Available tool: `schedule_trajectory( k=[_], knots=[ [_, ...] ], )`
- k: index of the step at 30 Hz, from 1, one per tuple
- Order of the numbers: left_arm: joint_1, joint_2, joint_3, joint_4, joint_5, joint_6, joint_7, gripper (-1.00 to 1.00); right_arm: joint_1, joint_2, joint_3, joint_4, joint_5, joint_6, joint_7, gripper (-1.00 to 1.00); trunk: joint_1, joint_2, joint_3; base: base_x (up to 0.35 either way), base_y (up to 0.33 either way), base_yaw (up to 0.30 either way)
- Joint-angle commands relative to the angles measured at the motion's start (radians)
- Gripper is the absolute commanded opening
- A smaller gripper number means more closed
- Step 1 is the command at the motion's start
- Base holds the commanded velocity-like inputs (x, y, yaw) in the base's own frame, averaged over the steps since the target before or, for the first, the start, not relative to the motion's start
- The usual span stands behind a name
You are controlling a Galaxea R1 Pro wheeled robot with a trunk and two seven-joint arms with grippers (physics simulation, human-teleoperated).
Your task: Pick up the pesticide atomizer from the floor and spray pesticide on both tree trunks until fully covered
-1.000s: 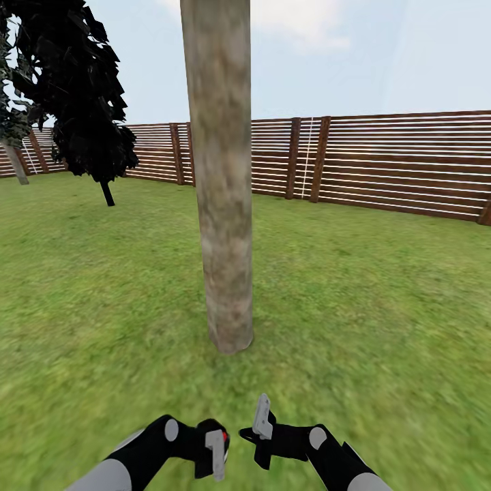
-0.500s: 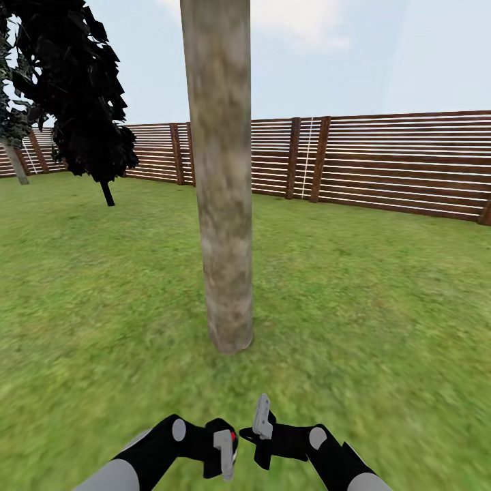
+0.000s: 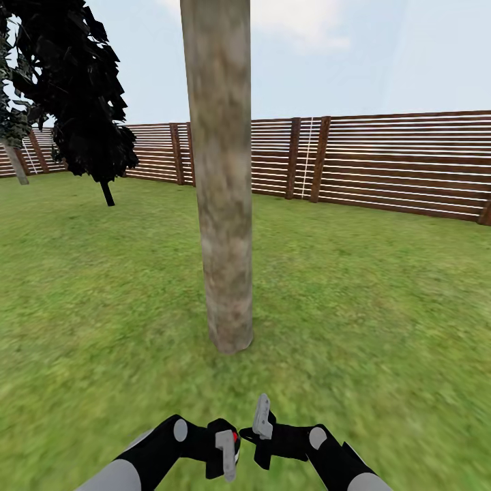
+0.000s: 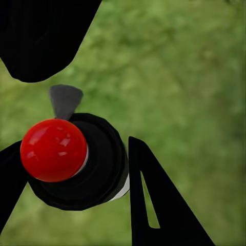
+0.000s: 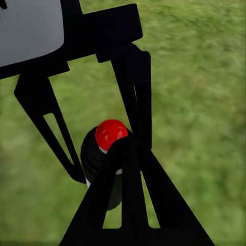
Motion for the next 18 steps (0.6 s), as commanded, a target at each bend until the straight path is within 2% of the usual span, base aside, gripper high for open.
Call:
schedule_trajectory(
  k=[1,8,18],
  knots=[
    [0.000,0.001,0.000,0.000,0.001,0.000,0.000,-1.00,0.000,0.000,0.000,0.000,0.000,0.000,0.000,-1.00,0.000,0.000,0.000,0.000,0.000,0.000],
    [-0.001,0.001,0.001,0.001,0.005,-0.026,-0.001,-1.00,0.000,0.000,0.000,0.000,0.000,0.000,0.000,-1.00,0.000,0.000,0.000,0.000,0.000,0.000],
    [0.000,0.003,0.004,0.001,0.007,-0.028,-0.002,-1.00,0.000,0.000,0.000,0.001,0.000,0.000,0.000,-1.00,0.000,0.000,0.000,0.000,0.000,0.000]
  ],
)
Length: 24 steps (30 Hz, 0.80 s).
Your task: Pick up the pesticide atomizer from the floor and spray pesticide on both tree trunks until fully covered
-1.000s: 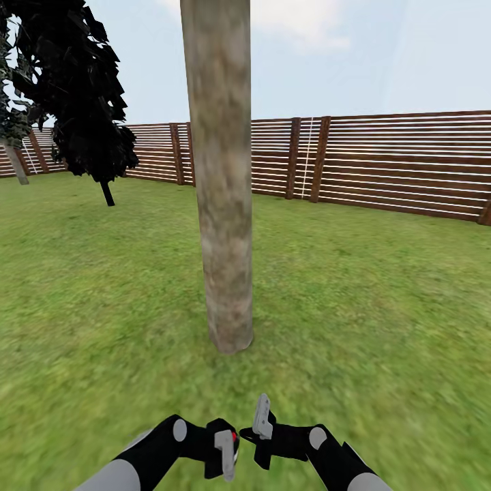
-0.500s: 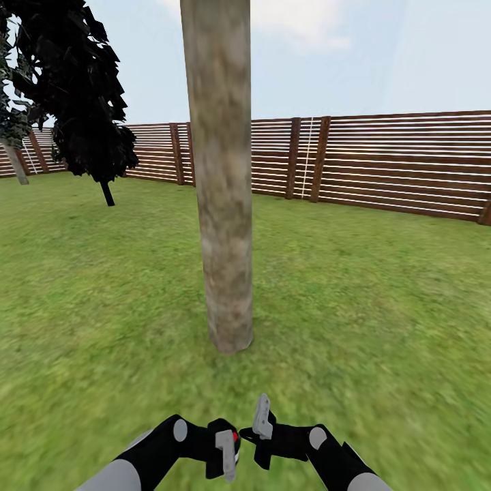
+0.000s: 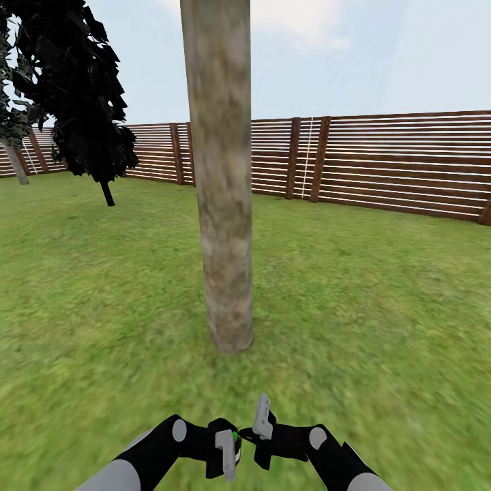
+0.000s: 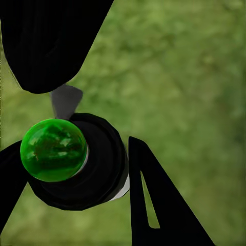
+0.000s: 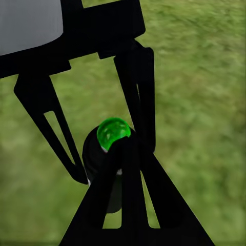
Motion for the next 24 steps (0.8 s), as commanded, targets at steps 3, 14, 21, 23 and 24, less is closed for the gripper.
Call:
schedule_trajectory(
  k=[3,14,21,23,24],
  knots=[
    [0.000,-0.001,-0.001,0.005,0.000,0.001,0.000,-1.00,0.000,0.000,0.000,0.000,0.000,0.000,0.000,-1.00,0.000,0.000,0.000,0.000,0.000,0.000],
    [0.006,0.134,0.005,0.017,-0.010,0.016,0.006,-1.00,0.000,0.000,0.002,0.000,0.000,-0.001,0.000,-1.00,0.000,0.000,0.000,0.000,0.000,0.000],
    [0.017,0.321,0.007,0.052,-0.010,0.020,0.014,-1.00,0.000,-0.006,0.000,0.002,0.000,-0.001,0.000,-1.00,0.000,0.000,0.000,0.000,0.000,0.000],
    [0.016,0.329,0.008,0.054,-0.009,0.021,0.024,-1.00,0.001,-0.008,-0.001,0.002,0.001,-0.001,0.000,-1.00,0.000,0.000,0.000,0.000,0.000,0.000],
    [0.016,0.331,0.009,0.056,-0.006,0.023,0.043,-1.00,0.000,-0.009,-0.002,0.002,0.001,-0.001,0.000,-1.00,0.000,0.000,0.000,0.000,0.000,0.000]
  ],
)
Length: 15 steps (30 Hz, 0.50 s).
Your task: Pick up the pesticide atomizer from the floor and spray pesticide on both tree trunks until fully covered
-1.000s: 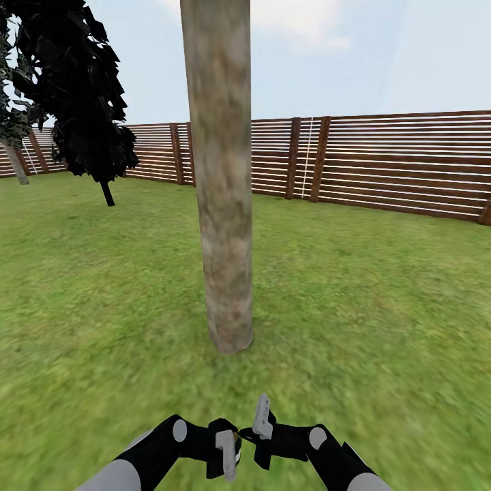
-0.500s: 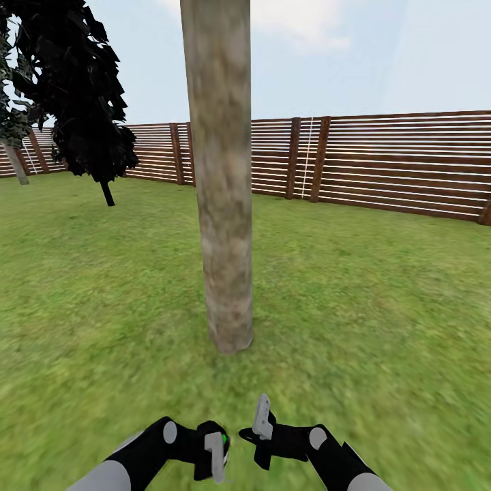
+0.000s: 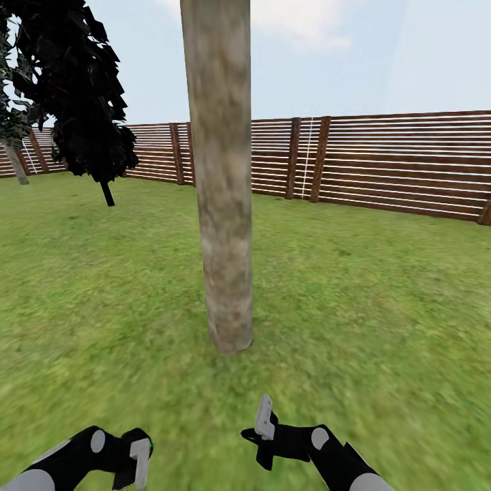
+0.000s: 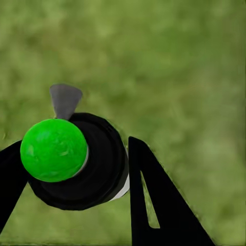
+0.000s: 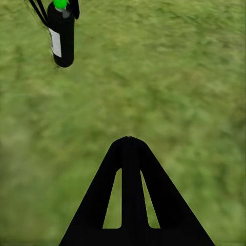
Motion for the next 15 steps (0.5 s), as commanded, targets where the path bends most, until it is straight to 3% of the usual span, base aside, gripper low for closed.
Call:
schedule_trajectory(
  k=[1,3,4,7,8,9,10,11,14,15],
  knots=[
    [0.000,0.002,0.002,0.001,0.005,0.002,0.043,-1.00,0.000,-0.007,-0.001,0.000,0.000,0.001,0.000,-1.00,0.000,0.000,0.000,0.000,0.000,0.000],
    [0.000,0.001,0.027,0.005,0.013,0.006,0.116,-1.00,0.000,-0.025,-0.003,0.001,-0.002,0.001,-0.002,-1.00,0.000,0.000,0.000,0.000,0.000,0.000],
    [0.000,-0.003,0.068,0.018,0.020,0.011,0.154,-1.00,0.001,-0.033,-0.006,0.002,-0.002,0.001,-0.005,-1.00,0.000,0.000,0.000,0.000,0.000,0.000],
    [0.000,-0.012,0.224,0.042,0.032,0.015,0.206,-1.00,0.001,-0.065,-0.011,0.006,-0.008,0.000,-0.012,-1.00,0.000,0.000,0.000,0.000,0.000,0.000],
    [0.000,-0.019,0.303,0.045,0.037,0.015,0.223,-1.00,0.001,-0.088,-0.032,0.008,-0.018,0.000,-0.034,-1.00,0.000,0.000,0.000,0.000,0.000,0.000],
    [0.000,-0.032,0.359,0.047,0.047,0.015,0.240,-1.00,0.002,-0.099,-0.065,0.013,-0.030,0.000,-0.060,-1.00,0.000,0.000,0.000,0.000,0.000,0.000],
    [0.000,-0.052,0.424,0.053,0.063,0.016,0.278,-1.00,0.003,-0.107,-0.126,0.040,-0.040,0.001,-0.106,-1.00,0.000,0.000,0.000,0.000,0.000,0.000],
    [0.000,-0.064,0.460,0.072,0.070,0.016,0.314,-1.00,0.004,-0.113,-0.174,0.072,-0.044,0.001,-0.148,-1.00,0.000,0.000,0.000,0.000,0.000,0.000],
    [0.000,-0.094,0.507,0.134,0.101,0.015,0.427,-1.00,0.004,-0.148,-0.293,0.125,-0.050,0.001,-0.265,-1.00,0.000,0.000,0.000,0.000,0.000,0.000],
    [0.000,-0.136,0.510,0.154,0.230,0.016,0.549,-1.00,0.006,-0.160,-0.410,0.132,-0.053,0.001,-0.393,-1.00,0.000,0.000,0.000,0.000,0.000,0.000]
  ],
)
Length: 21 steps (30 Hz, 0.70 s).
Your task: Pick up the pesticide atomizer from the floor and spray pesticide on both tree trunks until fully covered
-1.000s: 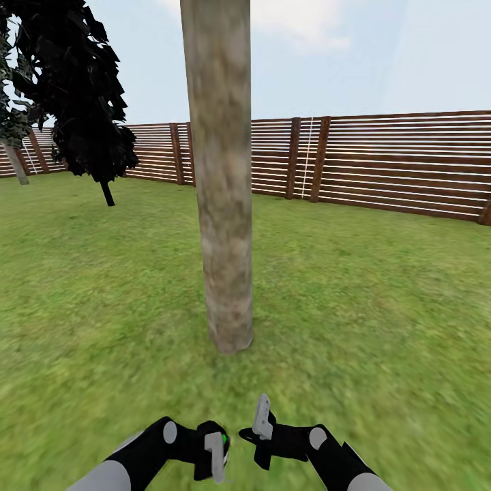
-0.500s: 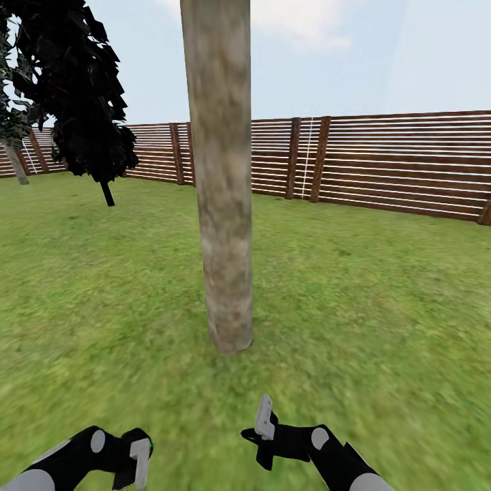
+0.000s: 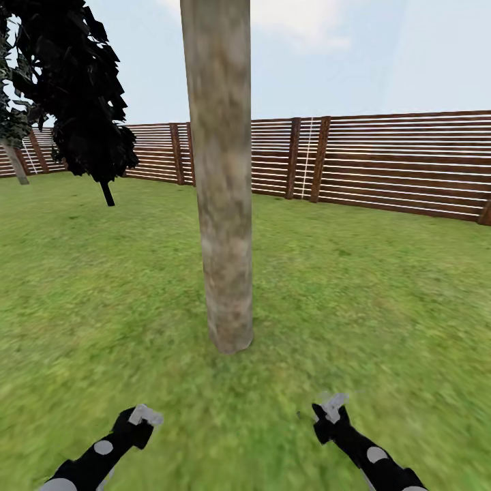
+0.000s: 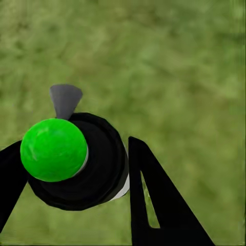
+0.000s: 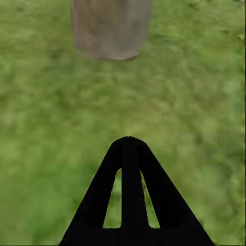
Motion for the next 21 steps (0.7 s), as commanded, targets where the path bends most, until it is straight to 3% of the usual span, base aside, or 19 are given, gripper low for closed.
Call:
schedule_trajectory(
  k=[1,4,5,6,7,8,10,16,21],
  knots=[
    [0.000,-0.018,0.001,0.032,0.081,0.001,0.051,-1.00,0.003,-0.004,-0.085,0.001,0.003,-0.003,-0.131,1.00,0.000,0.000,0.000,0.000,0.000,0.000],
    [0.000,-0.020,0.003,0.040,0.109,0.004,0.054,-1.00,0.023,-0.010,-0.103,0.002,0.003,-0.003,-0.234,1.00,0.000,0.000,0.000,0.000,0.000,0.000],
    [0.000,-0.020,0.004,0.040,0.133,0.108,0.047,-1.00,0.063,-0.011,-0.107,0.002,0.002,-0.003,-0.311,1.00,0.000,0.000,0.000,0.000,0.000,0.000],
    [0.000,-0.021,0.005,0.039,0.146,0.167,0.038,-1.00,0.071,-0.011,-0.110,0.002,0.001,-0.004,-0.321,1.00,0.000,0.000,0.000,0.000,0.000,0.000],
    [0.000,-0.024,0.005,0.037,0.167,0.224,0.027,-1.00,0.084,-0.012,-0.134,0.003,-0.001,-0.004,-0.327,1.00,0.000,0.000,0.000,0.000,0.000,0.000],
    [0.000,-0.030,0.005,0.035,0.205,0.274,0.019,-1.00,0.103,-0.011,-0.210,0.002,-0.023,-0.007,-0.329,1.00,0.000,0.000,0.000,0.000,0.000,0.000],
    [0.000,-0.037,0.004,0.038,0.235,0.303,0.016,-1.00,0.111,-0.011,-0.254,0.002,-0.036,-0.012,-0.326,1.00,0.000,0.000,0.000,0.000,0.000,0.000],
    [0.002,-0.082,-0.001,0.040,0.242,0.354,0.024,-1.00,0.149,-0.006,-0.268,0.005,-0.038,-0.014,-0.320,1.00,0.000,0.000,0.000,0.000,0.000,0.000],
    [0.003,-0.094,-0.006,0.039,0.241,0.354,0.028,-1.00,0.154,-0.002,-0.268,0.022,-0.039,-0.014,-0.320,1.00,0.000,0.000,0.000,0.084,0.000,0.000]
  ],
)
